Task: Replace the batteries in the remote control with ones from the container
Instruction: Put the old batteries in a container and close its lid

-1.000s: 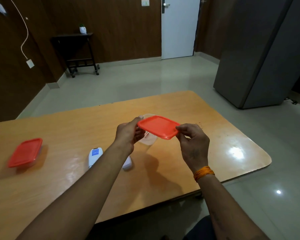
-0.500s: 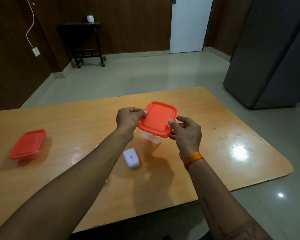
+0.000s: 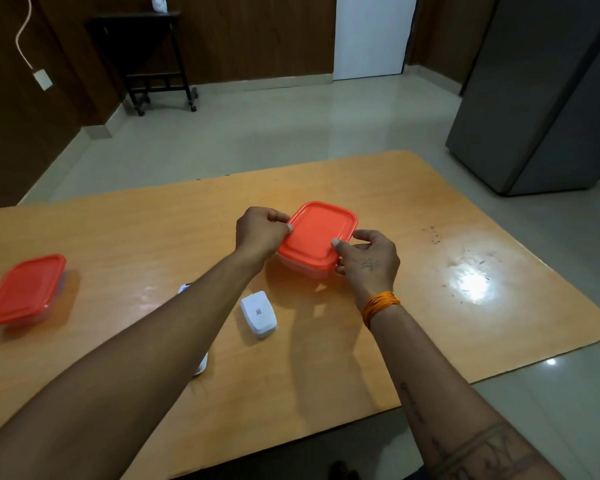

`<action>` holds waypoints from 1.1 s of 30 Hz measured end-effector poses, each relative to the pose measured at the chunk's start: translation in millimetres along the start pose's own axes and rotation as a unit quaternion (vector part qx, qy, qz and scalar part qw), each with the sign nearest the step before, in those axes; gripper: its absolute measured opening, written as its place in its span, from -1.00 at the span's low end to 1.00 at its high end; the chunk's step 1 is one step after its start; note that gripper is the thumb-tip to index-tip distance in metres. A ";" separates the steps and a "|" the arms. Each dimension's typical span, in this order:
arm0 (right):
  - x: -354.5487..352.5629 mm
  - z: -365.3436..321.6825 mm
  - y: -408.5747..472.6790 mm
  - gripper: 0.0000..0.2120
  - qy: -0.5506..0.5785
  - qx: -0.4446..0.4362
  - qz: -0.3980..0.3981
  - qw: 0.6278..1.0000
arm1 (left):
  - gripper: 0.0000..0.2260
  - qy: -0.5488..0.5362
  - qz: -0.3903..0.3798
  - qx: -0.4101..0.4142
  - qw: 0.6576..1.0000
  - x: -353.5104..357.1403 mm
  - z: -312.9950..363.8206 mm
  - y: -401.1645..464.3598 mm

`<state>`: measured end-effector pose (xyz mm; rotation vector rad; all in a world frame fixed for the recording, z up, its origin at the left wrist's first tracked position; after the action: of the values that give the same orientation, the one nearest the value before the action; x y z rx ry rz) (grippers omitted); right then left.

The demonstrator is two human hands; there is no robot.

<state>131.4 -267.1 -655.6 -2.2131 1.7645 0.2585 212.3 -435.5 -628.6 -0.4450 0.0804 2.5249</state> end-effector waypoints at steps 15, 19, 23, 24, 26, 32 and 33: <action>2.3 -2.9 -13.4 -0.54 -0.108 -0.046 -0.019 0.993 | -0.82 -0.042 0.032 -0.040 0.998 -6.7 2.6 -22.0; 1.2 -12.3 -26.7 -0.56 -0.031 -0.035 -0.100 0.994 | -0.83 -0.089 0.040 -0.028 0.995 -17.4 3.9 -54.8; 1.2 -17.0 -44.3 -0.39 0.015 0.035 -0.152 0.988 | -0.85 -0.068 0.059 0.005 0.996 -22.0 1.7 -84.5; 1.4 -17.5 -49.4 -0.37 0.016 0.035 -0.154 0.987 | -0.85 -0.075 0.062 -0.005 0.995 -21.3 2.8 -89.4; 0.8 -18.2 -58.7 -0.35 0.023 0.033 -0.162 0.986 | -0.73 -0.109 0.062 -0.047 0.991 -19.6 7.0 -95.2; -4.6 -14.0 -67.3 -0.25 0.011 -0.012 -0.143 0.990 | -0.34 -0.071 0.073 -0.051 0.994 -16.0 4.6 -99.2; -5.0 -12.8 -67.0 -0.20 0.006 -0.020 -0.141 0.990 | -0.35 -0.067 0.076 -0.046 0.994 -15.4 3.4 -100.7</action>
<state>194.8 -253.4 -634.0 -2.4595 1.4375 0.2186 278.4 -358.9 -616.5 -0.3158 -0.0562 2.7088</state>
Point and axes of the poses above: each hand's wrist, its own y-axis towards the middle knuckle, its own x-axis out of the palm, z = x × y, the point moved 1 cm from there along y, towards the middle knuckle, and after that the axes turned 10 degrees about -y, right-handed, at the moved point
